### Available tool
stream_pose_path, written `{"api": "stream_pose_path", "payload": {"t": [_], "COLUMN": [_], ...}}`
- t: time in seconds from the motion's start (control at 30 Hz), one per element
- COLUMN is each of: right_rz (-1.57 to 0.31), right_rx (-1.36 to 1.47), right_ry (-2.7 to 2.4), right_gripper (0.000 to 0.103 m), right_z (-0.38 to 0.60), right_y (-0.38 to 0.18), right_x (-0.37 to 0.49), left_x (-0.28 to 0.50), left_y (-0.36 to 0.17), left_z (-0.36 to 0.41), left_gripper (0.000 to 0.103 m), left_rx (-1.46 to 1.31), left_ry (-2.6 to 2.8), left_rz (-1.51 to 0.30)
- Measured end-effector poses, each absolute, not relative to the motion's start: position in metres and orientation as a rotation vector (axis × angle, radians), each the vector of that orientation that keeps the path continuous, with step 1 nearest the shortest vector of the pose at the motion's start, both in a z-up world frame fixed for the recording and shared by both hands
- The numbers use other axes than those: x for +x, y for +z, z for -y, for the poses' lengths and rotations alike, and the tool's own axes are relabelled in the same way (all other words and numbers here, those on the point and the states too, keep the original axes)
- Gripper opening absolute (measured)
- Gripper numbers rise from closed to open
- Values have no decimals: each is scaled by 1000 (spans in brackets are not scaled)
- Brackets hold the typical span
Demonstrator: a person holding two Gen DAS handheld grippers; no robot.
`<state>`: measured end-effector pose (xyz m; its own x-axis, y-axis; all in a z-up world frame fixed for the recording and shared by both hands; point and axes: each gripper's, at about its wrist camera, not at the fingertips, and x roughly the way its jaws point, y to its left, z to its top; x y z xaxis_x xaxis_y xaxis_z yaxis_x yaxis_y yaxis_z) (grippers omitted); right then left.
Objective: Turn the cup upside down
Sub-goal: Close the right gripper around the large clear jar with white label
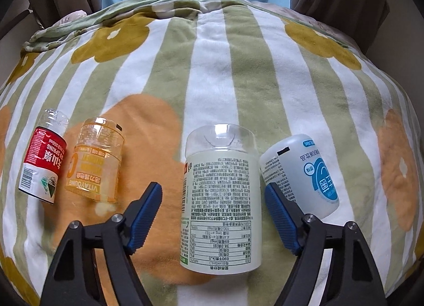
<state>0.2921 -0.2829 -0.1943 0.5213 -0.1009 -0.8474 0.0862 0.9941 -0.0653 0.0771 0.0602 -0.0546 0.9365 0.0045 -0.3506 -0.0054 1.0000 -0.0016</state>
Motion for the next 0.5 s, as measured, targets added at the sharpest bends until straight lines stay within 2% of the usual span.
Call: {"api": "stream_pose_path", "payload": {"t": [0.2,0.5], "right_rz": [-1027,-969], "right_rx": [-8,6], "right_ry": [-128,-87], "right_gripper": [58,58], "right_z": [283,275], "right_y": [-200,-182], "right_x": [298,283], "left_x": [91,98], "left_y": [-69,-83], "left_z": [-63,-66], "left_gripper": [103,103], "left_rx": [-11,-13], "left_ry": [5,0], "left_rz": [-419,-494]}}
